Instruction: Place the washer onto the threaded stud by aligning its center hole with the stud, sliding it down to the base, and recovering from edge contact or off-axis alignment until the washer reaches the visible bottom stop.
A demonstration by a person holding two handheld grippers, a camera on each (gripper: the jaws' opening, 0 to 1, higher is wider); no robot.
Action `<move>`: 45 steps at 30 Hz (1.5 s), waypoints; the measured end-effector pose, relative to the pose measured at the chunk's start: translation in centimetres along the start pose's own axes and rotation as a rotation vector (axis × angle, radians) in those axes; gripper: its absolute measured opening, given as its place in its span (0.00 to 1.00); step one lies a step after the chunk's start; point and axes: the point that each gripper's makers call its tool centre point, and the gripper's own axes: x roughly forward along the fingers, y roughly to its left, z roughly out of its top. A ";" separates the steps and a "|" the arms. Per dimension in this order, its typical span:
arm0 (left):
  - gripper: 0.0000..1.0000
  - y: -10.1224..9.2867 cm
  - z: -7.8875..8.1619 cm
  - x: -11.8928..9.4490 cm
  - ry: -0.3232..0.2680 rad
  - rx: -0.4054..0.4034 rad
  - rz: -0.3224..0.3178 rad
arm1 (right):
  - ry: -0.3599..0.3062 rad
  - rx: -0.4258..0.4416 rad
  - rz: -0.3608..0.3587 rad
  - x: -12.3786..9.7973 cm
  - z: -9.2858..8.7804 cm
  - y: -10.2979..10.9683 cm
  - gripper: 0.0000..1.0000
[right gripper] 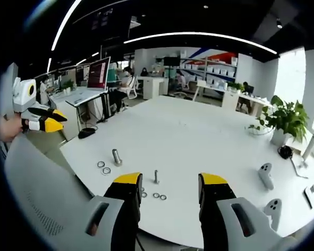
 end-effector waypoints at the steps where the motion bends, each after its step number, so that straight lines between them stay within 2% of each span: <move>1: 0.19 0.0 -0.1 0.0 0.004 -0.003 -0.001 | 0.001 -0.005 0.007 0.1 0.0 0.2 0.45; 15: 0.18 0.0 0.0 0.0 0.000 0.011 0.003 | 0.008 -0.012 0.001 0.1 -0.1 0.0 0.45; 31: 0.17 0.6 0.4 -0.2 -0.011 0.024 0.040 | 0.003 -0.017 0.009 0.1 0.0 0.0 0.44; 42: 0.17 0.5 -0.1 0.1 0.022 0.039 0.037 | -0.027 0.000 0.019 -0.1 0.5 -0.1 0.44; 45: 0.17 0.6 -0.2 0.2 0.030 0.036 0.043 | -0.018 0.003 0.027 0.0 0.3 0.0 0.44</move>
